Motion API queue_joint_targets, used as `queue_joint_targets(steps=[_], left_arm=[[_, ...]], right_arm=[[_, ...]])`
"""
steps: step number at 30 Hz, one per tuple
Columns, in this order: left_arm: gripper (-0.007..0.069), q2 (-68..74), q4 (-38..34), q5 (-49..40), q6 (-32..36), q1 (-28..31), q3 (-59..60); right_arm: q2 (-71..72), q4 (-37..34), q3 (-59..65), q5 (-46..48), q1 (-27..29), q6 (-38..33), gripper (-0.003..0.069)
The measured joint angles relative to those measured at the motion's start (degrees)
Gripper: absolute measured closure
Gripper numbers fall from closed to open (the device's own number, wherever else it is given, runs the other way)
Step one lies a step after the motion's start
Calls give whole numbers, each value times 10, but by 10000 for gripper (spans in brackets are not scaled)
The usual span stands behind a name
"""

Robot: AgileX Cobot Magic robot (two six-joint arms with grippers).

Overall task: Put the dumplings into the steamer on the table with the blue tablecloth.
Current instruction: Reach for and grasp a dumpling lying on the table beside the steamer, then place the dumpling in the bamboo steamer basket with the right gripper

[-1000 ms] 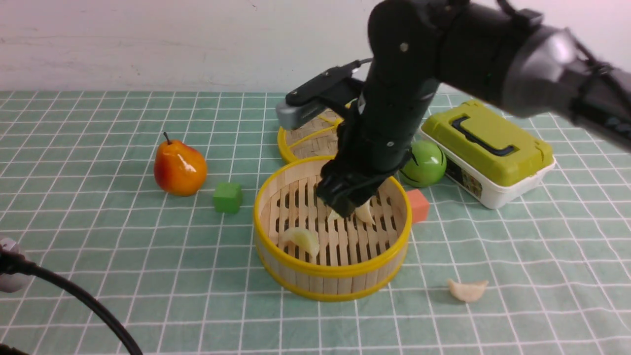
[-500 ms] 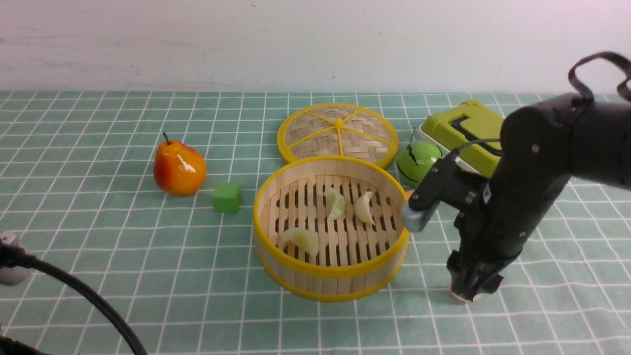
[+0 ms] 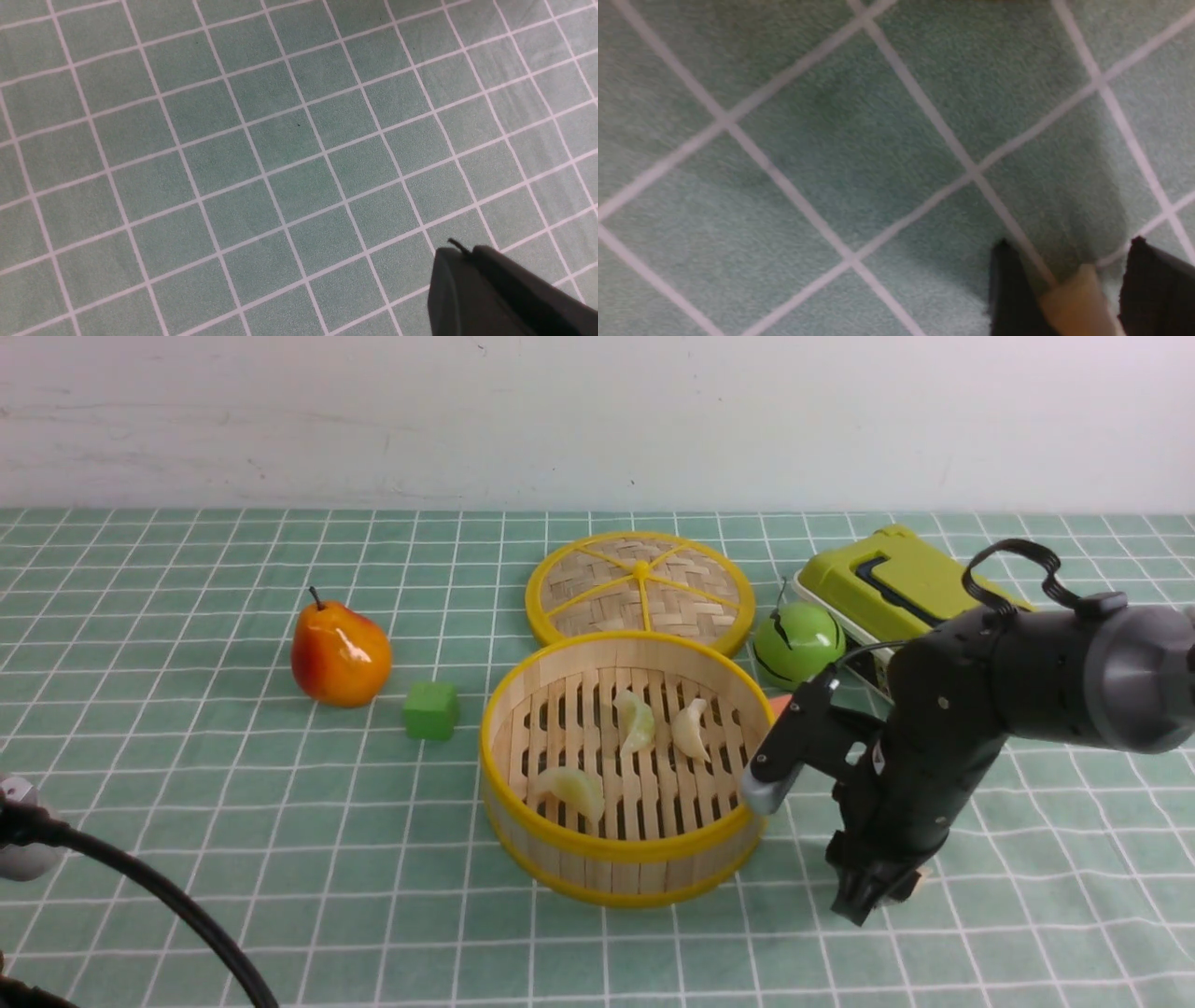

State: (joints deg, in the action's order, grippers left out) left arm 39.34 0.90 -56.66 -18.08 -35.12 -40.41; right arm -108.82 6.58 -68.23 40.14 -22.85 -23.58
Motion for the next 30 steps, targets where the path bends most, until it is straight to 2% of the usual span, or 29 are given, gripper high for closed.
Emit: queue_joint_targets(steps=[2,6,12,17,18,21,28,30], left_arm=[[607,0,0,0,0,0,0],[606,0,0,0,0,0,0],[604,0,0,1,0,0,0],[599,0,0,3,0,0,0],[597,0,0,4,0,0,0],[596,0,-1,4,0,0,0],[589,0,-2,-1,0,0,0],[587,0,-2,-2,0,0,0]], right_arm=[[-1,13,-1,4,0,10,439],[-1,16,-18,19,0,18,495],[8,-3,-75,89,-12,33,495],[19,-94,-161,107,-63,48,495],[13,-125,-180,92,-82,48,495],[-6,-160,-199,49,-107,50,495],[-74,-166,-204,-23,-116,81,495],[-83,-163,-204,-39,-116,99,458]])
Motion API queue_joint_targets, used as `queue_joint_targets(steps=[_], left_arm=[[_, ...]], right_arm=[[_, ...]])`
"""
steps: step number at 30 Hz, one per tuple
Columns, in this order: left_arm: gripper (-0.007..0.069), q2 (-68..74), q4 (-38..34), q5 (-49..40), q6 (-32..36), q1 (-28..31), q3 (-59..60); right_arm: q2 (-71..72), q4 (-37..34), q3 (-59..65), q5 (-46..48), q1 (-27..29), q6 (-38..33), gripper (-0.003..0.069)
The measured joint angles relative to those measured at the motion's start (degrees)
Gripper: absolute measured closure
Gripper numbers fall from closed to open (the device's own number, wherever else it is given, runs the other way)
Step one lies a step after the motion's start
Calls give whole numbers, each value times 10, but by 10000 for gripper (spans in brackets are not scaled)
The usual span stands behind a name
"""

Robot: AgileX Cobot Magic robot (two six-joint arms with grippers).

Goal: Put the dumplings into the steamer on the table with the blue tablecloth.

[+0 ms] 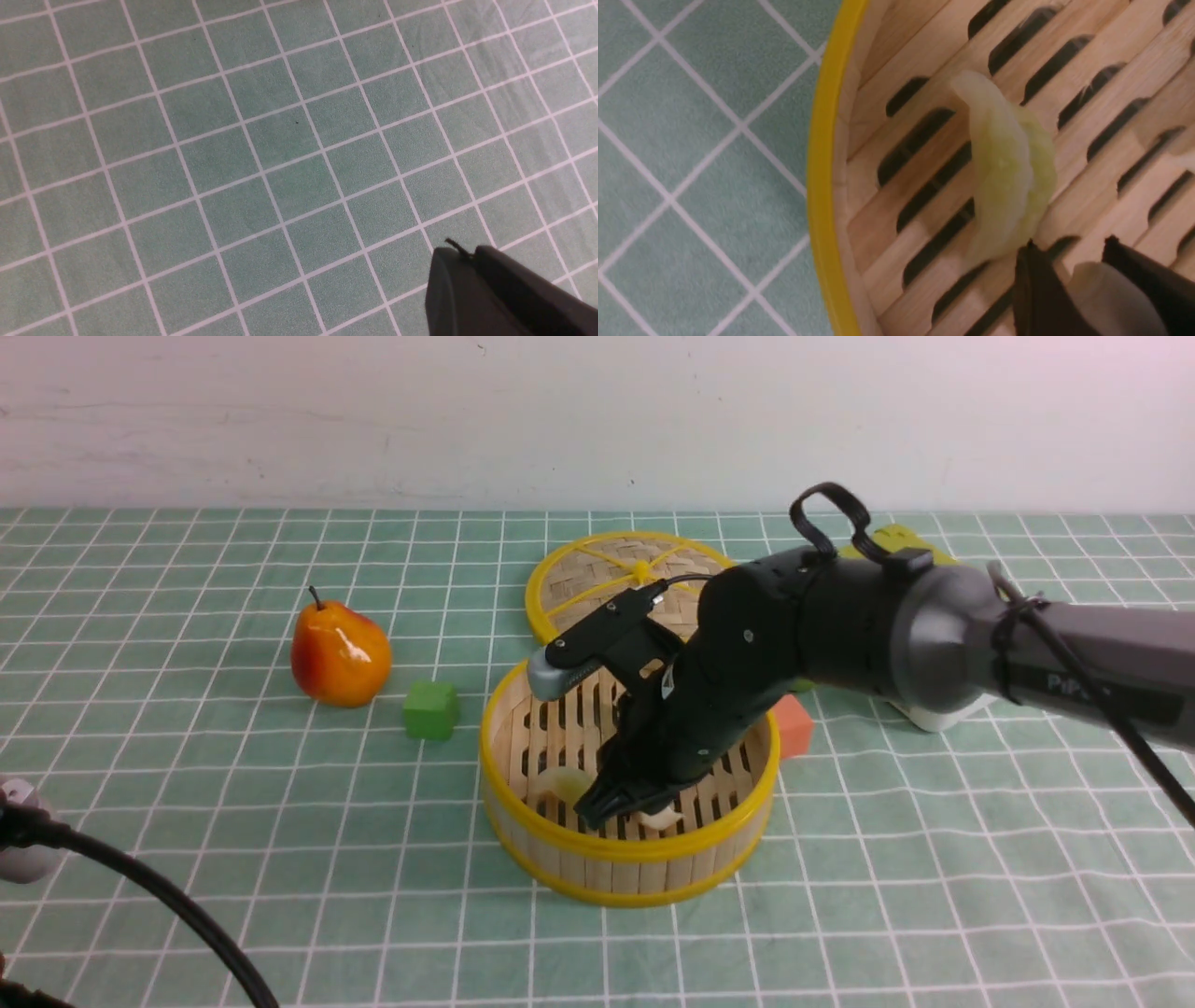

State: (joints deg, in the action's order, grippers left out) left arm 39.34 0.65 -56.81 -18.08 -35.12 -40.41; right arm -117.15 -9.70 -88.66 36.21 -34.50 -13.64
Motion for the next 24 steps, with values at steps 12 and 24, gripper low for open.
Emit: queue_joint_targets(steps=[12,24], left_arm=[[586,-28,-11,61,0,0,19],[586,-263,-6,159,-31,0,152]], right_arm=[[132,21,-22,48,1,69,242],[480,6,257,-96,1,69,670]])
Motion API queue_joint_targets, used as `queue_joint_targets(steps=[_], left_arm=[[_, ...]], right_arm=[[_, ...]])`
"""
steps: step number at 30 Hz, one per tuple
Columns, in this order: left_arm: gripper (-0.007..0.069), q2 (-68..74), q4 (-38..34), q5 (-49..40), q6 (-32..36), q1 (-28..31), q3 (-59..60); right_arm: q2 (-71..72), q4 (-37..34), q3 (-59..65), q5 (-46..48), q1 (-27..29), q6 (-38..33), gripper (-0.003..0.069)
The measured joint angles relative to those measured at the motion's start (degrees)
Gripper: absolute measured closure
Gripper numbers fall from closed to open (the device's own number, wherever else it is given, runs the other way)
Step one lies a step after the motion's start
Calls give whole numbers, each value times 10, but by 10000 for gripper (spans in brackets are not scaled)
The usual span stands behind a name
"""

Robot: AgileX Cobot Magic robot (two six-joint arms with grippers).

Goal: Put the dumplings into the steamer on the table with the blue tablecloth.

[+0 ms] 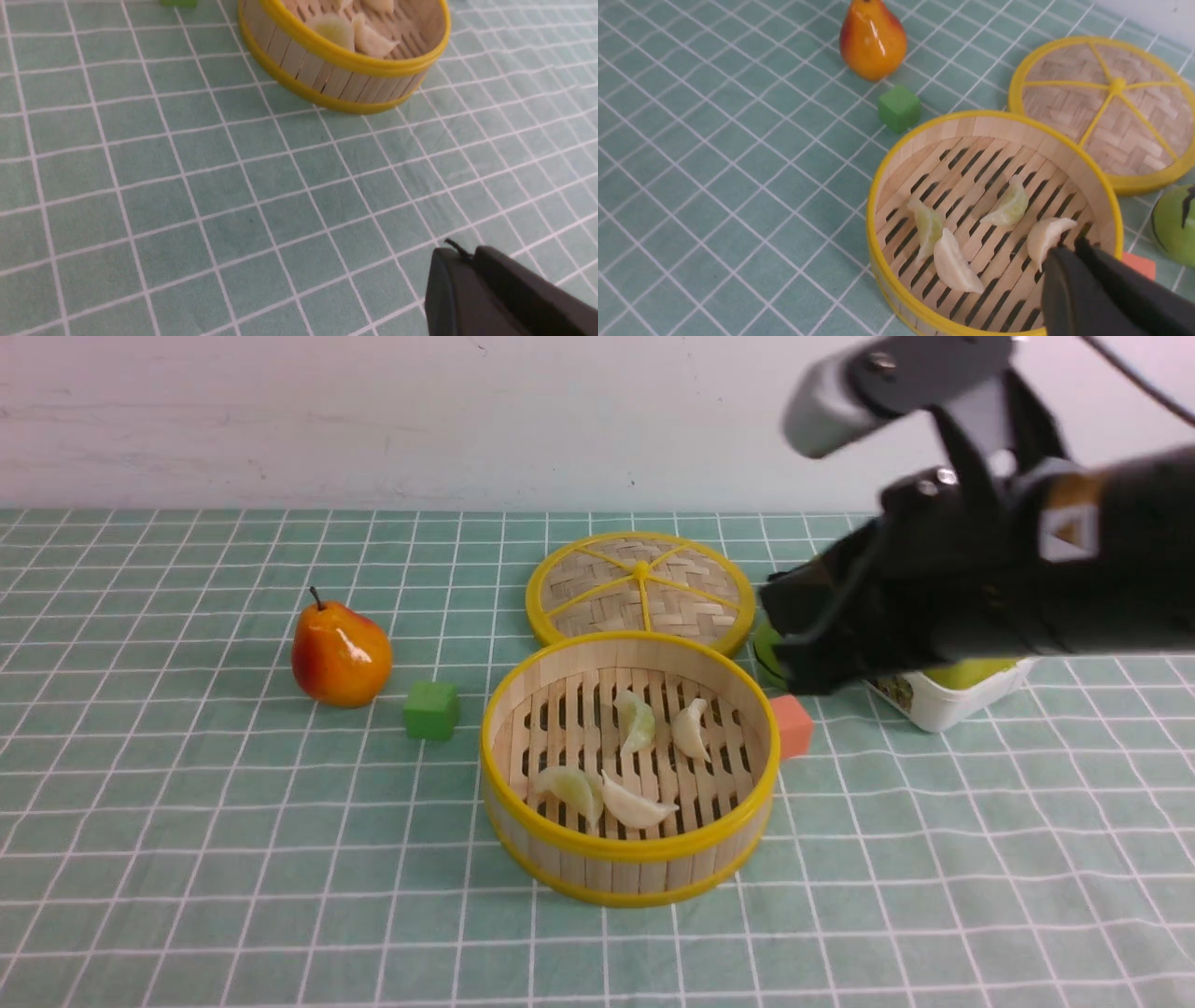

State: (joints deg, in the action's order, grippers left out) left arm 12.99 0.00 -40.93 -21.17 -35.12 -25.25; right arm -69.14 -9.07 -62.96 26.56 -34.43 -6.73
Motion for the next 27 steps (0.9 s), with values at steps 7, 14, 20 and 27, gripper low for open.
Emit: queue_joint_targets(steps=[7,14,20,27], left_arm=[[581,-32,50,52,-2,0,2],[575,-32,57,52,-2,0,2],[568,-32,58,52,-2,0,2],[561,-32,59,47,-2,0,2]], right_arm=[[173,-28,126,-57,0,0,679],[241,-8,158,-56,0,0,679],[257,0,160,-48,0,0,674],[257,1,160,-44,0,0,670]])
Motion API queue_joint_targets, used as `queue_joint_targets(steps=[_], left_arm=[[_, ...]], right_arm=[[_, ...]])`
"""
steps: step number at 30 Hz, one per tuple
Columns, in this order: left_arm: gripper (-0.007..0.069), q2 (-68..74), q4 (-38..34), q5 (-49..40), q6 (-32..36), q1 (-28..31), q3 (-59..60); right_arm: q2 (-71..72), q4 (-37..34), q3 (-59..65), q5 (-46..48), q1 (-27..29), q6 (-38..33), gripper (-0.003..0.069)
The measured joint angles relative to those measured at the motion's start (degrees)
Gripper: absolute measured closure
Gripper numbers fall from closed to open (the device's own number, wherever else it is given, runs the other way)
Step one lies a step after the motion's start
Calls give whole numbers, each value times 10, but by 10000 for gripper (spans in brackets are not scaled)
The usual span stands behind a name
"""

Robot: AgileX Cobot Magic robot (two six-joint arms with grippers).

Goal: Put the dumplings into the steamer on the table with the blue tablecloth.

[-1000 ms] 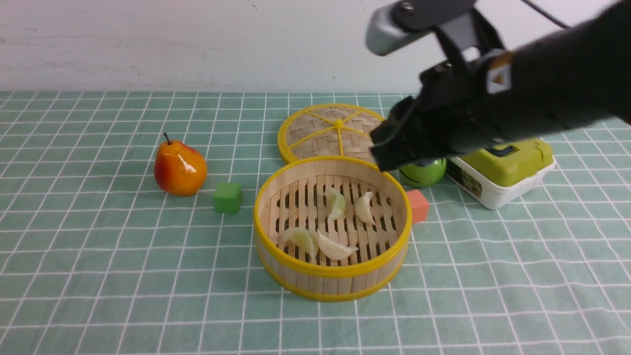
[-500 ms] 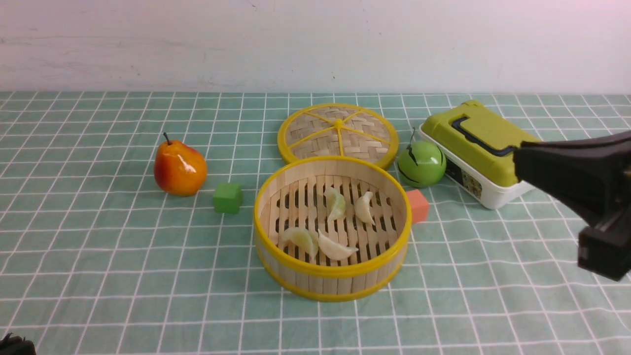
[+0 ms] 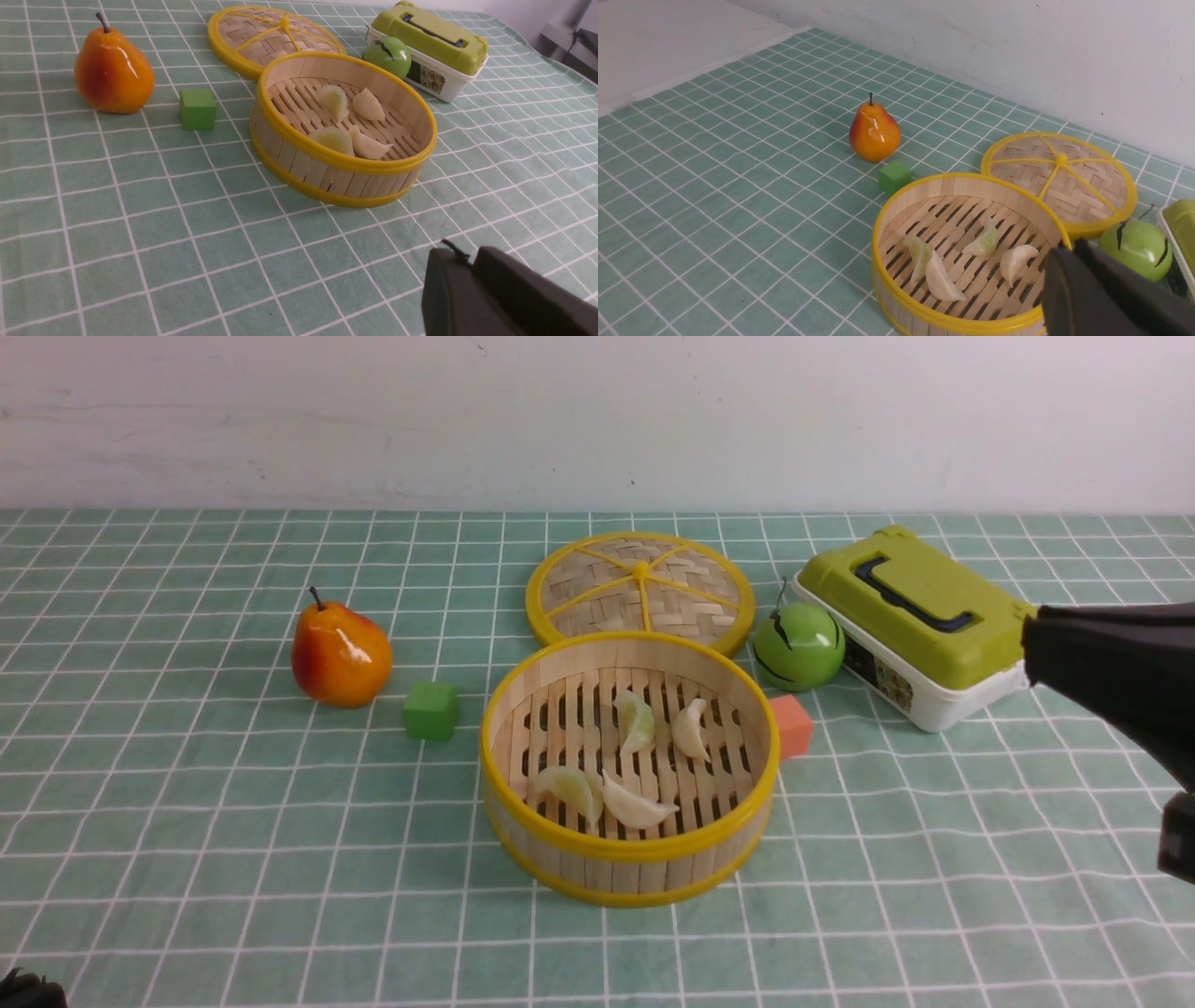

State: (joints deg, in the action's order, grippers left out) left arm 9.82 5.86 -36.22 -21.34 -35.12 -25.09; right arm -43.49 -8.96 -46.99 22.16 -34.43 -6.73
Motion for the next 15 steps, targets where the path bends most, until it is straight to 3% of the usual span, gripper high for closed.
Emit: queue_joint_targets(steps=[12,15], left_arm=[[551,0,1,-1,0,0,0],[549,0,1,-3,0,0,0]], right_arm=[[25,-13,46,-21,4,12,670],[95,-15,132,-75,50,14,680]])
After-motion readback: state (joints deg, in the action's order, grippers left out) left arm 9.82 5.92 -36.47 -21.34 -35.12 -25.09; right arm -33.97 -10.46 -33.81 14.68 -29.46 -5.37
